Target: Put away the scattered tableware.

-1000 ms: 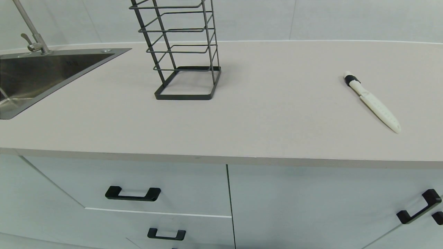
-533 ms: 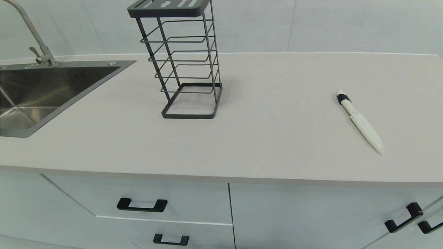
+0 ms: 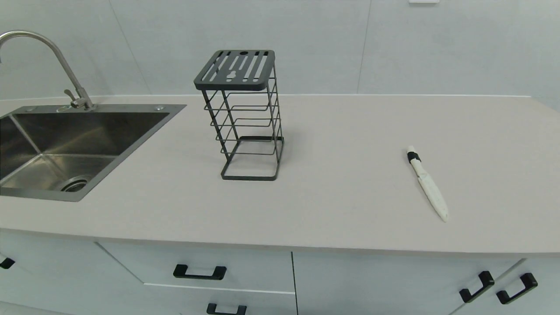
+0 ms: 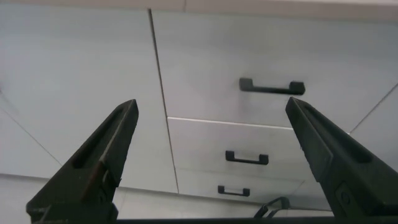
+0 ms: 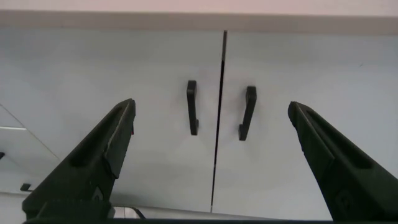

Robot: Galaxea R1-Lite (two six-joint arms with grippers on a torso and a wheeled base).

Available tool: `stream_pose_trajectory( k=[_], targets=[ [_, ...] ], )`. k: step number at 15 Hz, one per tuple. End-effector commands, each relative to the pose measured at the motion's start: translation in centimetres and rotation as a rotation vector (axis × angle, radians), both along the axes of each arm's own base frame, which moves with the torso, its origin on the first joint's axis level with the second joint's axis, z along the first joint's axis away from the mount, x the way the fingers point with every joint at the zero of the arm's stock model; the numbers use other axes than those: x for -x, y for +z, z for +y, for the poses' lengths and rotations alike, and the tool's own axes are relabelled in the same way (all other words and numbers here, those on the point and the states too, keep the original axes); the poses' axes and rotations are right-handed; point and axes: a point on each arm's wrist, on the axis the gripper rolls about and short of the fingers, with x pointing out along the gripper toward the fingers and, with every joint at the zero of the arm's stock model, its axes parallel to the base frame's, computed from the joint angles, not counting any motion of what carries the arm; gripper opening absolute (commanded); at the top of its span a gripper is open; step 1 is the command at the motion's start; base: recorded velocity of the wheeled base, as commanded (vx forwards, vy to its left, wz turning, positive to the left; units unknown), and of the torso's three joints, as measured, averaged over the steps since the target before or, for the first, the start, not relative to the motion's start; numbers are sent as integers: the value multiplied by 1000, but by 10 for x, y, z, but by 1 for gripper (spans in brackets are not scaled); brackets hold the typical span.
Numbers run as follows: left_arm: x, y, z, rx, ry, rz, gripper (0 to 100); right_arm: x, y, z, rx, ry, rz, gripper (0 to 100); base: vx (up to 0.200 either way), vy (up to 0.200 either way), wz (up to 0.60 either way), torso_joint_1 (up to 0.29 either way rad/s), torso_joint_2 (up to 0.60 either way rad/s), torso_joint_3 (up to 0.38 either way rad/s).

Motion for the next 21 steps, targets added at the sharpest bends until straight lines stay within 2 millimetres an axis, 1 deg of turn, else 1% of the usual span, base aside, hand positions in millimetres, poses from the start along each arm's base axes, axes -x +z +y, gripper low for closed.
stream_pose_trajectory(
  k=[1, 15, 18, 21],
  targets=[
    [0, 0, 0, 0, 1, 2, 100, 0, 0, 0, 0, 0, 1, 100, 0, 0, 0, 417, -471, -242],
    [0, 0, 0, 0, 1, 2, 100, 0, 0, 0, 2, 0, 1, 100, 0, 0, 0, 294, -538, -261],
    [0, 0, 0, 0, 1, 2, 100, 0, 0, 0, -1, 0, 1, 100, 0, 0, -600, 289, -559, -266],
    [0, 0, 0, 0, 1, 2, 100, 0, 0, 0, 0, 0, 1, 100, 0, 0, 0, 181, -362, -170]
  ],
)
